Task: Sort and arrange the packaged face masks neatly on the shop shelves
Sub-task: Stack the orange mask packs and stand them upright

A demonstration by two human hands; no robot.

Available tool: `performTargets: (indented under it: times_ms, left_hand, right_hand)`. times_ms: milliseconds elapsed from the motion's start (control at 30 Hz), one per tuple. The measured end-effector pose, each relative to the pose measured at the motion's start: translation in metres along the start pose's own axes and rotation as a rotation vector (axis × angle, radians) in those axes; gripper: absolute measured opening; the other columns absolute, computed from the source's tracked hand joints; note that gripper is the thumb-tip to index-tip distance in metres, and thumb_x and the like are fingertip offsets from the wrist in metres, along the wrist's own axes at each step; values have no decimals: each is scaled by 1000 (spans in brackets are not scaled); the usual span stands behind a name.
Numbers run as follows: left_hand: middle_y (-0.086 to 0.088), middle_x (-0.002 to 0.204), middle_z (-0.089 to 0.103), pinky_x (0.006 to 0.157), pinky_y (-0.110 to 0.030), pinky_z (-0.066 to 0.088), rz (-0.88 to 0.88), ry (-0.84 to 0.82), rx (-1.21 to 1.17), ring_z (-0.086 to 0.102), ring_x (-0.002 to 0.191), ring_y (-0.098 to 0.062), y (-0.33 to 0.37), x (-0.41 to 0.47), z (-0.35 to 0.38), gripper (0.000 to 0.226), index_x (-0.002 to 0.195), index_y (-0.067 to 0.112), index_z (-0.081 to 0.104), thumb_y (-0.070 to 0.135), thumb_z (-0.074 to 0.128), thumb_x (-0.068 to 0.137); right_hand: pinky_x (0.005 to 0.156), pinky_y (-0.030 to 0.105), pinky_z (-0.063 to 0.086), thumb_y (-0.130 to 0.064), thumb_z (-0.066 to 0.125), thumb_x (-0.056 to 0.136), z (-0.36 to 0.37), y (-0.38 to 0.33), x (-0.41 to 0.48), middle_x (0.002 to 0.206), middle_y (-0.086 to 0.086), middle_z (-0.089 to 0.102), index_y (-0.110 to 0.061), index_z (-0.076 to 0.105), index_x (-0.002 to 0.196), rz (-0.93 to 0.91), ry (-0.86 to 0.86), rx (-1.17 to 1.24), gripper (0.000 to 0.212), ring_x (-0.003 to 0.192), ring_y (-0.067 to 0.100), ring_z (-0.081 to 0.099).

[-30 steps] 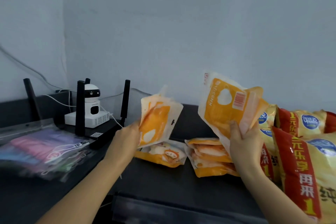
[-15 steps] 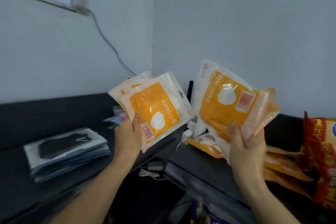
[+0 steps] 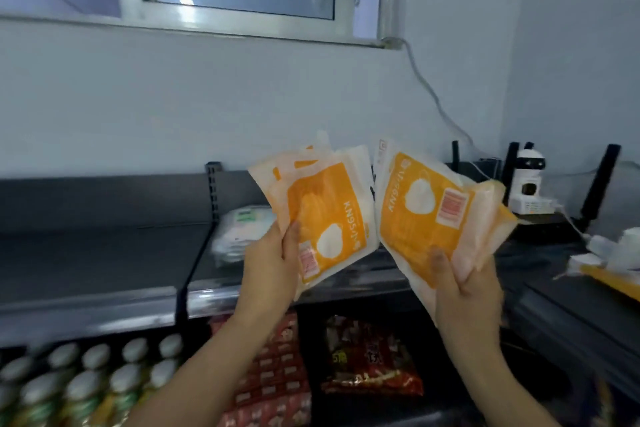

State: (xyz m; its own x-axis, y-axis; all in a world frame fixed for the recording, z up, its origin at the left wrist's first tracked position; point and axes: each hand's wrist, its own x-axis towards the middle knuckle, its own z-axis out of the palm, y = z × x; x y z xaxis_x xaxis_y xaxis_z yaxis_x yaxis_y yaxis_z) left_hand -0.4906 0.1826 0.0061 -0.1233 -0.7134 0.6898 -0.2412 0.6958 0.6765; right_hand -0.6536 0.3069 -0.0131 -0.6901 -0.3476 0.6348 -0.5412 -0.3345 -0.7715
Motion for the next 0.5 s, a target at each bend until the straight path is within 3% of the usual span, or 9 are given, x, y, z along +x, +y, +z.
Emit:
performTargets:
  times_ms: [100,200,300,367,500]
  left_hand:
    - [6,54,50,44,-19,30,32,55,116,47,44,-9,-16,-2,-56,28,97,5,60,26,43,98]
    - [2,64,60,48,-21,42,36,96,174,57,56,-9,-26,-6,-107,23,113,15,57,26,42,99]
    - [5,73,64,60,-38,51,32,136,208,60,61,-9,-38,-11,-154,29,127,24,49,29,42,99]
    - [5,71,63,56,-39,51,39,160,232,60,57,-10,-49,-14,-187,35,133,26,42,28,42,99]
    - [1,65,63,52,-35,51,33,182,250,59,52,-13,-78,-16,-259,42,140,31,32,27,41,99]
  right_hand:
    - [60,-3,37,-17,56,91,42,-24,-28,88,-25,52,-19,50,116,-9,-126,42,26,75,-26,51]
    - [64,5,37,-23,56,91,80,-49,-55,93,-20,52,-21,40,133,-20,-266,36,45,79,-12,51]
    - [72,21,37,-26,55,91,115,-74,-80,105,-7,50,-21,26,144,-44,-352,11,60,85,6,51]
    - [74,27,38,-28,55,91,139,-89,-96,108,-4,50,-21,24,144,-68,-394,1,62,91,15,51]
    - [79,30,40,-27,55,92,194,-122,-134,115,-4,49,-21,28,142,-107,-453,-4,58,99,16,50]
